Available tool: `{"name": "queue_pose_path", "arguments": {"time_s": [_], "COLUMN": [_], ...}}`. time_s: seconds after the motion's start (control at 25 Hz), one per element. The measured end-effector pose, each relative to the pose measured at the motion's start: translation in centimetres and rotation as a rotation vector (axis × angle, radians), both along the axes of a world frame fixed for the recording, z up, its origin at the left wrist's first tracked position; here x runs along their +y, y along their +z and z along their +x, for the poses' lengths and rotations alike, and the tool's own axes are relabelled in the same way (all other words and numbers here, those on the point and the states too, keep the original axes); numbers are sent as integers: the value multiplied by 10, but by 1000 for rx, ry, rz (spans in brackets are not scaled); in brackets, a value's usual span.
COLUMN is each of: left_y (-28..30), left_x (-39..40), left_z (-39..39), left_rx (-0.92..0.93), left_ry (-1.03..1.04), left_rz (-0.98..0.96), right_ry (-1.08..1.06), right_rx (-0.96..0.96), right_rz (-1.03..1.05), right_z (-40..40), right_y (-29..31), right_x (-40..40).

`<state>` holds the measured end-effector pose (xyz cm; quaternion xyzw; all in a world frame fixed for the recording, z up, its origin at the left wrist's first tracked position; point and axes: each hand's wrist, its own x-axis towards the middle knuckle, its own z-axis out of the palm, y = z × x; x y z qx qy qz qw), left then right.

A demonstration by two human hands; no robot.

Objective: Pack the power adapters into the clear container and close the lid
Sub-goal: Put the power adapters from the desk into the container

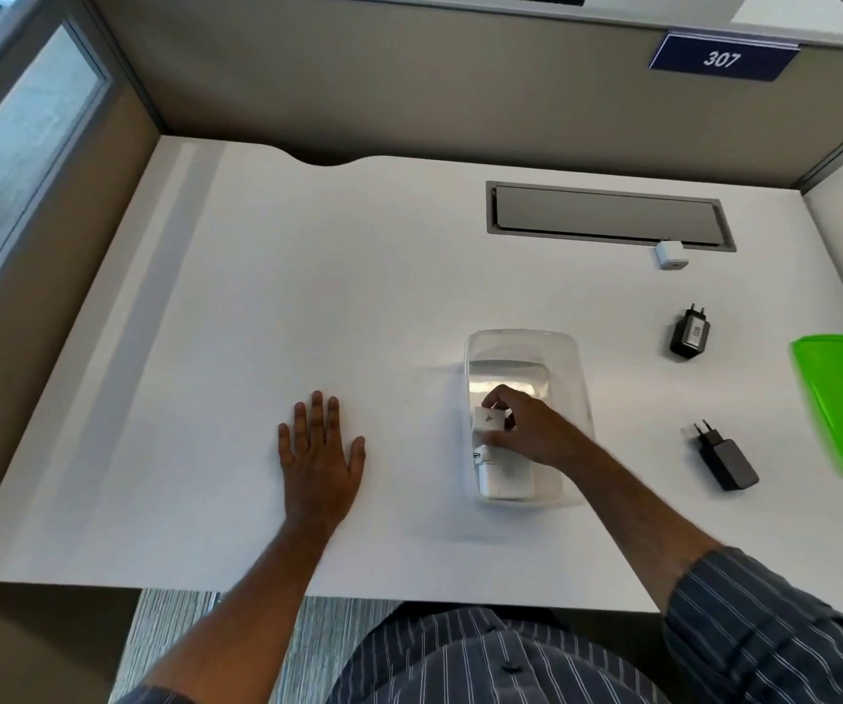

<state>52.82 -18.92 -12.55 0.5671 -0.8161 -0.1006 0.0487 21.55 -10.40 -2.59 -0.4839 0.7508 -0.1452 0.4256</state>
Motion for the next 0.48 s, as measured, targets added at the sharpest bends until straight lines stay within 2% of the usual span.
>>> {"name": "queue_pose_path", "arguments": {"time_s": [0.2,0.48], "left_y": [-1,0], "left_x": [0,-2], "left_z": [0,0], "left_rx": [2,8], "left_ry": [-5,-8], "left_rz": [-3,28], "right_ry": [36,0], "right_rx": [-43,-5], "right_rz": [10,-45], "right_z": [2,2], "right_y": [-2,-2], "right_x": [-3,7]}}
